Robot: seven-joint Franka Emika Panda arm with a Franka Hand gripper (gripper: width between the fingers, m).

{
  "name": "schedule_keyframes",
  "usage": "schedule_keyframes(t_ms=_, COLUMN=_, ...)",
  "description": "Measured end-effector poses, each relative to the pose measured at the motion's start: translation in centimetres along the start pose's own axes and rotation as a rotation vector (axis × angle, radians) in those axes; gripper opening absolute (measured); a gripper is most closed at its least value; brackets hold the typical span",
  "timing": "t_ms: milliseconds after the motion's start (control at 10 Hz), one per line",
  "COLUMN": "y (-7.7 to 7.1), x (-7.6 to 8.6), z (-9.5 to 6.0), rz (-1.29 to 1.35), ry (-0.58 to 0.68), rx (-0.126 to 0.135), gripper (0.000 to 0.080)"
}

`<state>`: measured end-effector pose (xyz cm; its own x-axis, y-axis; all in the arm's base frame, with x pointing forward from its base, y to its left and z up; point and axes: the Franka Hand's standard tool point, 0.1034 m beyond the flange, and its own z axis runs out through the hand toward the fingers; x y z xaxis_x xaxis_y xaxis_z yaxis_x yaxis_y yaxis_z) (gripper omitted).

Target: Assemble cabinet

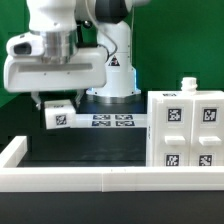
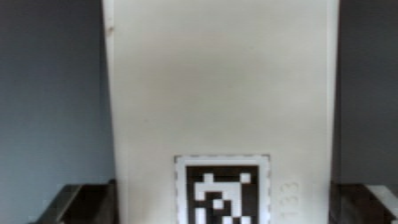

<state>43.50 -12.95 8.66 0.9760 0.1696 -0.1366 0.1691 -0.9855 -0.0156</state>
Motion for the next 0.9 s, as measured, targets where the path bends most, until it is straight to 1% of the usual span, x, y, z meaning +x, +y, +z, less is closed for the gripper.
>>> schedule_keyframes(t_ms=100, y=-1.3, x=0.6, z=-1.8, rz=0.02, ry=0.015, rx=0.005, gripper=0.0558)
schedule_keyframes(t_ms=300, y=-5.1, x=2.0, z=-5.5, rz=0.078, ry=0.036, rx=0.007, gripper=0.0558)
schedule_keyframes(t_ms=400, y=-6.8, x=3.0, z=-7.1, rz=0.094, ry=0.049, rx=-0.007, gripper=0.0559)
schedule_keyframes(t_ms=500, y=-8.6, x=4.0, z=-8.3, rz=0.133, ry=0.041, rx=-0.015, gripper=0.0559)
schedule_keyframes(t_ms=600, y=-10.7, x=5.8, z=-10.1, rz=0.179, ry=0.024, rx=-0.018, gripper=0.056)
schedule_keyframes(t_ms=700, y=-12.7, x=8.4, z=-12.4, rz=0.204, ry=0.019, rx=-0.027, gripper=0.056)
schedule_keyframes(t_ms=800, y=-13.8, x=10.6, z=-13.3, rz=0.228, ry=0.024, rx=-0.036, gripper=0.056)
schedule_keyframes(t_ms=900, y=-14.6, x=13.2, z=-13.9, rz=0.25, ry=0.021, rx=-0.04, gripper=0.056)
